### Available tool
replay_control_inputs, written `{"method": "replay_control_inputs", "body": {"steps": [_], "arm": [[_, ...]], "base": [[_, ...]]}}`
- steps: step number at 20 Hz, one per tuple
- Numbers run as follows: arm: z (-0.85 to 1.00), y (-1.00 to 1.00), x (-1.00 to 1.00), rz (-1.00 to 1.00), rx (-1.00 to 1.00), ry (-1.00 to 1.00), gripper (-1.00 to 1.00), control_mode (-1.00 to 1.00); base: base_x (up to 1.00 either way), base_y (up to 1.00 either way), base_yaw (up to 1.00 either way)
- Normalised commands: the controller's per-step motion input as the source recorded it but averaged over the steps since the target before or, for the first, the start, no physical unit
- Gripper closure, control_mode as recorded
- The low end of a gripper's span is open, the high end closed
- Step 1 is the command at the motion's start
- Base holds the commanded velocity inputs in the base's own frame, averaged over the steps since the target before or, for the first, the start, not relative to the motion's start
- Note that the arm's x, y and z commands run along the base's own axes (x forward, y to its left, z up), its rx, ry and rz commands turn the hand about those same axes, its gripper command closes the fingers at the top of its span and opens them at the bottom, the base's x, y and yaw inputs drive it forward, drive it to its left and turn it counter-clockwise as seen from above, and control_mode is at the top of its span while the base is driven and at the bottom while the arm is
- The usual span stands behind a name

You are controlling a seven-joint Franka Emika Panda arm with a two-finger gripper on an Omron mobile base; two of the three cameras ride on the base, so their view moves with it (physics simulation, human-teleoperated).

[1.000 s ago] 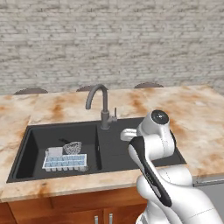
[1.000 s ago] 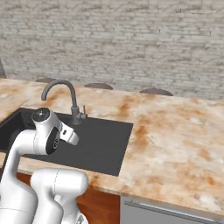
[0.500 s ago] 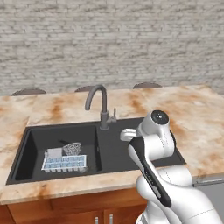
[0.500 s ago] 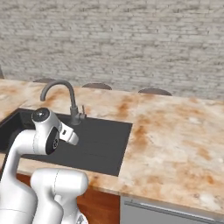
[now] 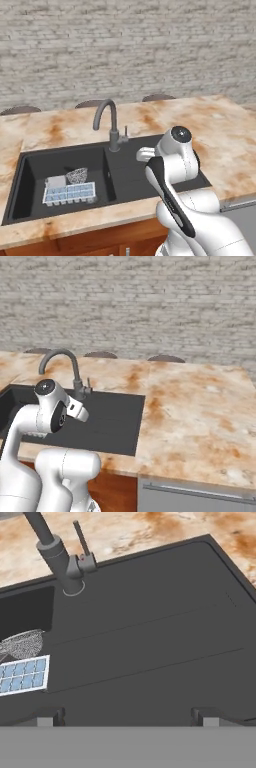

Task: Pick the tupperware and strainer and place them in the sink. Then turn on the water.

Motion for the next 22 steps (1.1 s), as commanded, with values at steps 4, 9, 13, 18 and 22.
{"method": "replay_control_inputs", "body": {"steps": [4, 9, 13, 18, 22], "arm": [[0.0, 0.0, 0.0, 0.0, 0.0, 0.0, -1.0, 1.0], [0.0, 0.0, 0.0, 0.0, 0.0, 0.0, -1.0, -1.0], [0.0, 0.0, 0.0, 0.0, 0.0, 0.0, -1.0, -1.0], [0.0, 0.02, 0.0, 0.0, 0.0, 0.0, -1.0, -1.0], [0.0, 0.0, 0.0, 0.0, 0.0, 0.0, -1.0, -1.0]], "base": [[0.43, 0.05, -0.1], [0.0, 0.0, 0.0], [0.0, 0.0, 0.0], [0.0, 0.0, 0.0], [0.0, 0.0, 0.0]]}}
